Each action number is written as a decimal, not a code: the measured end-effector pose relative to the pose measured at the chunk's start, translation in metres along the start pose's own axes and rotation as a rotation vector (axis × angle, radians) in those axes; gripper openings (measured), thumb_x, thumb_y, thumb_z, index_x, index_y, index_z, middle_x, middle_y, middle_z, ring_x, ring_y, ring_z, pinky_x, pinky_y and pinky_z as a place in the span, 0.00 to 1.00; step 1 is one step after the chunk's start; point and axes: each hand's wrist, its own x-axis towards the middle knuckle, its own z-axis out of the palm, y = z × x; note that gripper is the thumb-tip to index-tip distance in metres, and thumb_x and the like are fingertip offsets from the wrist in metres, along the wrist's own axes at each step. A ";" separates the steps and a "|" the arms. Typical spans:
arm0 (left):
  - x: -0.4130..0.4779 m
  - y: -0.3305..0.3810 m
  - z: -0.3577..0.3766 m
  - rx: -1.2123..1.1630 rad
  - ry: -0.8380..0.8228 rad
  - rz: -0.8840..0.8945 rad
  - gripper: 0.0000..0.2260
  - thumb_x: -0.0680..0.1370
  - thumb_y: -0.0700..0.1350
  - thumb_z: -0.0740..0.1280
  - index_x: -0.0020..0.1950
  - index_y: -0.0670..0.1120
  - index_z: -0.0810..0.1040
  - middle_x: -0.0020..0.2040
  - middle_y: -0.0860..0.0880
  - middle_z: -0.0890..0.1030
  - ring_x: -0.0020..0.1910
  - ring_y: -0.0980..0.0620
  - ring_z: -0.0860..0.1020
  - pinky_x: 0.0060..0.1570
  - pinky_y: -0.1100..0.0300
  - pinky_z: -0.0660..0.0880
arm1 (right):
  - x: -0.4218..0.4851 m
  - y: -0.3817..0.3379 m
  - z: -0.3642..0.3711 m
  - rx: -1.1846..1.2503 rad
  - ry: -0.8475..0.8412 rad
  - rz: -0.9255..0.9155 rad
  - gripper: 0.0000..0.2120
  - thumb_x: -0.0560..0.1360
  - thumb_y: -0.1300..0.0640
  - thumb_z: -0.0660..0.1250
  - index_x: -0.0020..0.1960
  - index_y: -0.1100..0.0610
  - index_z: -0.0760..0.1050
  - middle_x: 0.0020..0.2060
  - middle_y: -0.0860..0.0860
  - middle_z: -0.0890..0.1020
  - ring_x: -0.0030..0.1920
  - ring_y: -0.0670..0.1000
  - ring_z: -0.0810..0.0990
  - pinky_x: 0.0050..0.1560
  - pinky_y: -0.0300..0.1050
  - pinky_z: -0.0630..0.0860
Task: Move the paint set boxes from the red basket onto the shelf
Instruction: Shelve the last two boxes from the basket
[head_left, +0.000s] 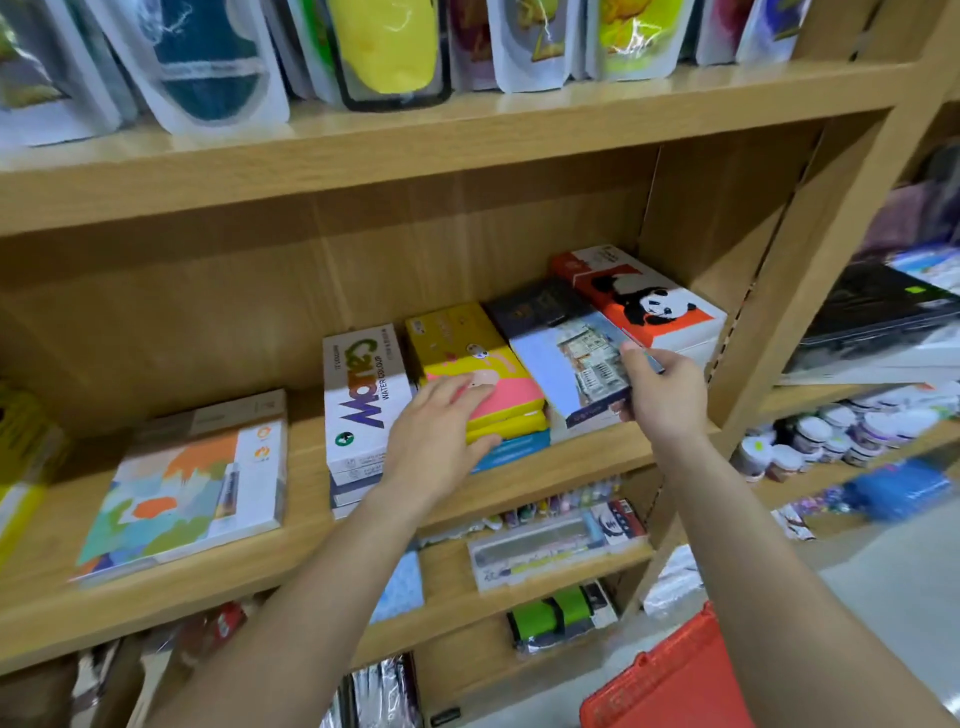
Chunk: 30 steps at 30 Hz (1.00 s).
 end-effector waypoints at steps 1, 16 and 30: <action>0.000 -0.001 0.001 0.006 0.008 -0.003 0.28 0.76 0.60 0.70 0.75 0.56 0.70 0.74 0.53 0.72 0.73 0.48 0.67 0.69 0.53 0.67 | -0.003 0.001 0.001 0.030 0.011 0.006 0.24 0.79 0.43 0.68 0.65 0.62 0.78 0.34 0.49 0.84 0.23 0.42 0.79 0.31 0.42 0.79; 0.003 -0.003 -0.003 0.033 0.012 -0.014 0.28 0.75 0.65 0.68 0.74 0.61 0.71 0.75 0.57 0.72 0.73 0.51 0.69 0.67 0.53 0.70 | -0.027 0.022 0.024 -0.664 -0.022 -0.510 0.21 0.76 0.46 0.74 0.64 0.58 0.82 0.69 0.59 0.79 0.66 0.63 0.74 0.66 0.54 0.67; 0.004 0.013 0.004 0.088 0.114 -0.016 0.24 0.73 0.62 0.71 0.68 0.56 0.75 0.65 0.55 0.78 0.64 0.50 0.74 0.60 0.52 0.72 | -0.040 0.026 0.033 -0.785 0.066 -0.762 0.18 0.79 0.47 0.64 0.63 0.54 0.83 0.64 0.53 0.83 0.65 0.59 0.78 0.66 0.58 0.71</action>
